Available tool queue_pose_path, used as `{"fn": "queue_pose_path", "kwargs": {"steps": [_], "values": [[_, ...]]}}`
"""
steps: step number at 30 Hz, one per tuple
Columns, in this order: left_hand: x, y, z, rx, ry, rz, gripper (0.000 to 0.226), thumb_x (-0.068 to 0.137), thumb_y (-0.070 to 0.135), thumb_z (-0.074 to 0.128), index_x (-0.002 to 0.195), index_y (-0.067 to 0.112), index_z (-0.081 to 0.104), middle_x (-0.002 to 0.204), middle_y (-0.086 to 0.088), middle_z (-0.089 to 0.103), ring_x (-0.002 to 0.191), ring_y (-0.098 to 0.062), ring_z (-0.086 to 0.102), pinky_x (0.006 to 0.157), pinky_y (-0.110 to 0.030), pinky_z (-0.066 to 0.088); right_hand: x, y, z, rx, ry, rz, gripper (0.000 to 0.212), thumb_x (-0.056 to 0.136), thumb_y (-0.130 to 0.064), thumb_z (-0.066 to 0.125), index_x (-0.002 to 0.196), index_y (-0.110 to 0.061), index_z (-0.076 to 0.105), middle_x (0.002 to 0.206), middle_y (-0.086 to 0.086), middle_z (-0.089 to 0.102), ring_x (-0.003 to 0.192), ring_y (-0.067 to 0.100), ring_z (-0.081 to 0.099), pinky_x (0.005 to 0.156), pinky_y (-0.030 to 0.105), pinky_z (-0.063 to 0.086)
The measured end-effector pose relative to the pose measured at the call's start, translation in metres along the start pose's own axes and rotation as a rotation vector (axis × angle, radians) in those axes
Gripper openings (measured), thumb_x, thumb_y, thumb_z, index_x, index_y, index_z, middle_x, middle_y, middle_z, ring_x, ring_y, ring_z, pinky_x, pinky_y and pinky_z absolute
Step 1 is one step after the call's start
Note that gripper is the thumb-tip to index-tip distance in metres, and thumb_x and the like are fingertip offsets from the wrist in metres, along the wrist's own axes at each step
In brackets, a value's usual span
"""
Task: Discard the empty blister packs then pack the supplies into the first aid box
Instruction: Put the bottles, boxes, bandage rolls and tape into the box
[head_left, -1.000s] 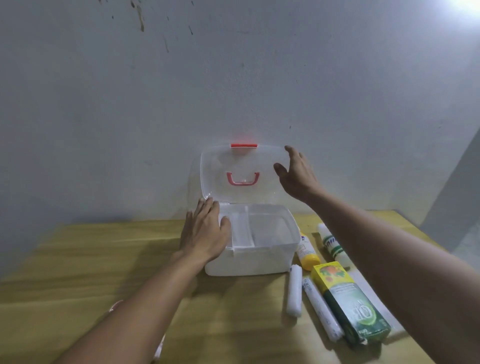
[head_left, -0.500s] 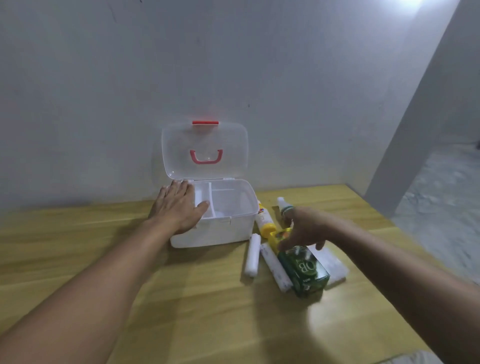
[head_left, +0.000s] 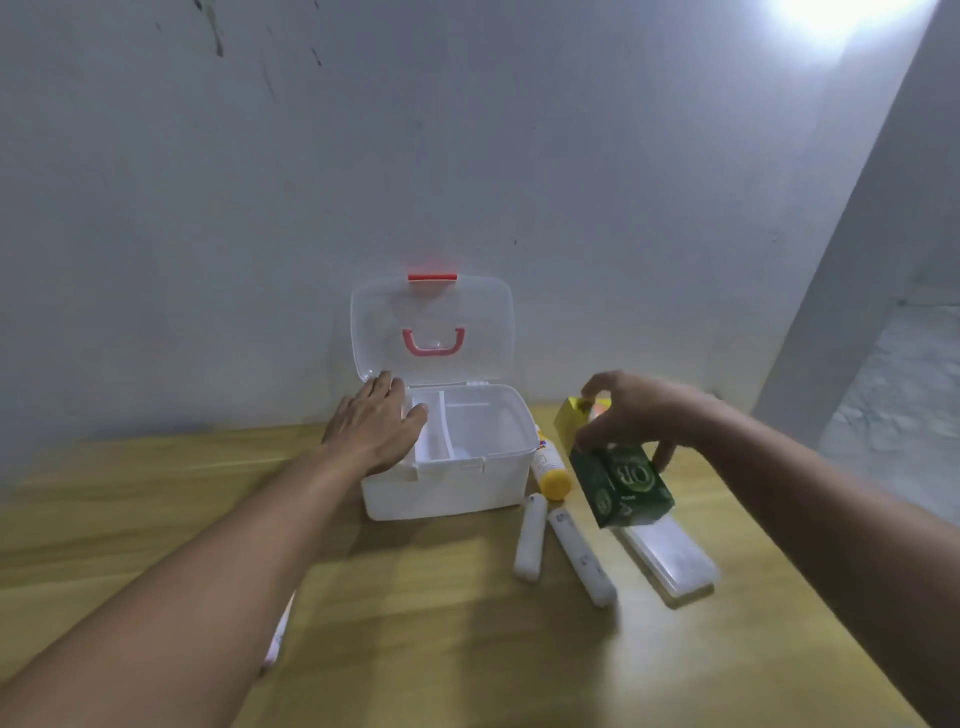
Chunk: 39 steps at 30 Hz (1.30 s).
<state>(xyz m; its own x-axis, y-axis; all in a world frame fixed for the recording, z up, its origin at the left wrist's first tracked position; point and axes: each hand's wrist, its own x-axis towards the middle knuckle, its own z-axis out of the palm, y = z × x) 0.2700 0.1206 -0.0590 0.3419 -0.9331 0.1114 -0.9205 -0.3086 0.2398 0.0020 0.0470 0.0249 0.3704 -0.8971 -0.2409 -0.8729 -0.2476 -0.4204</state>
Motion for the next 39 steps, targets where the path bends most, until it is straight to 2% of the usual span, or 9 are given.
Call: {"fn": "queue_pose_path", "kwargs": {"steps": [5,8,11,17,21,25,29,34,39], "values": [[-0.003,-0.003,0.012,0.071,-0.055,0.012,0.069,0.097,0.051,0.018,0.152,0.012,0.005,0.162,-0.002,-0.002,0.149,-0.015,-0.002,0.119,-0.042,0.001,0.018,-0.039,-0.018,0.2,0.113,-0.099,0.046,0.075,-0.026,0.076,0.114,-0.015,0.055,0.087,0.013,0.065,0.077,0.031,0.068,0.059,0.049,0.061],[-0.005,-0.006,0.014,0.062,-0.056,0.013,0.07,0.096,0.052,0.019,0.152,0.012,0.003,0.162,-0.001,-0.003,0.149,-0.014,-0.003,0.12,-0.042,0.001,0.032,-0.063,-0.009,0.267,0.185,-0.14,0.05,0.073,-0.029,0.077,0.112,-0.014,0.052,0.088,0.011,0.064,0.078,0.031,0.068,0.058,0.047,0.062],[-0.004,-0.006,0.015,0.061,-0.059,-0.001,0.069,0.097,0.05,0.016,0.152,0.011,0.002,0.162,-0.003,-0.003,0.149,-0.015,-0.004,0.121,-0.044,0.001,0.048,-0.08,0.007,0.145,0.34,-0.146,0.055,0.065,-0.041,0.076,0.107,-0.017,0.051,0.087,0.007,0.062,0.076,0.029,0.066,0.06,0.044,0.061],[-0.001,-0.004,0.016,0.078,-0.056,-0.009,0.063,0.098,0.043,0.014,0.152,0.011,0.005,0.162,-0.004,-0.001,0.149,-0.017,-0.003,0.121,-0.045,0.001,0.073,-0.091,0.027,0.054,0.557,-0.104,0.067,0.058,-0.053,0.074,0.105,-0.017,0.043,0.093,0.004,0.049,0.081,0.03,0.049,0.065,0.037,0.038],[-0.002,-0.003,0.015,0.099,-0.059,0.0,0.06,0.099,0.037,0.015,0.151,0.009,0.004,0.162,-0.005,-0.001,0.149,-0.018,-0.002,0.121,-0.045,0.001,0.077,-0.09,0.044,0.016,0.484,-0.096,0.066,0.06,-0.051,0.079,0.098,-0.018,0.037,0.084,0.002,0.05,0.077,0.027,0.053,0.06,0.035,0.04],[-0.002,-0.003,0.014,0.116,-0.063,0.009,0.06,0.099,0.035,0.015,0.151,0.009,0.002,0.162,-0.006,-0.003,0.149,-0.018,-0.002,0.12,-0.045,0.001,0.081,-0.084,0.063,-0.164,0.453,-0.192,0.043,0.075,-0.04,0.075,0.096,-0.011,0.052,0.078,0.004,0.053,0.072,0.026,0.055,0.058,0.034,0.044],[-0.002,-0.001,0.014,0.109,-0.062,0.002,0.061,0.099,0.036,0.016,0.151,0.009,0.002,0.162,-0.005,-0.003,0.149,-0.018,-0.003,0.12,-0.045,0.0,0.079,-0.082,0.069,-0.241,0.471,-0.256,0.037,0.08,-0.038,0.072,0.087,-0.014,0.045,0.078,0.006,0.049,0.068,0.027,0.049,0.055,0.033,0.037],[-0.004,-0.001,0.013,0.104,-0.071,0.003,0.06,0.099,0.036,0.016,0.151,0.009,0.0,0.162,-0.005,-0.004,0.149,-0.018,-0.004,0.121,-0.044,0.0,0.077,-0.083,0.086,-0.322,0.464,-0.279,0.018,0.09,-0.023,0.059,0.094,-0.006,0.063,0.078,0.009,0.056,0.065,0.024,0.053,0.052,0.031,0.039],[-0.003,-0.002,0.012,0.108,-0.076,0.005,0.06,0.099,0.035,0.015,0.151,0.009,0.001,0.162,-0.005,-0.005,0.149,-0.017,-0.005,0.121,-0.045,0.0,0.081,-0.082,0.092,-0.325,0.261,-0.262,0.013,0.088,-0.008,0.055,0.095,0.0,0.062,0.09,0.019,0.061,0.07,0.027,0.05,0.06,0.031,0.04]]}}
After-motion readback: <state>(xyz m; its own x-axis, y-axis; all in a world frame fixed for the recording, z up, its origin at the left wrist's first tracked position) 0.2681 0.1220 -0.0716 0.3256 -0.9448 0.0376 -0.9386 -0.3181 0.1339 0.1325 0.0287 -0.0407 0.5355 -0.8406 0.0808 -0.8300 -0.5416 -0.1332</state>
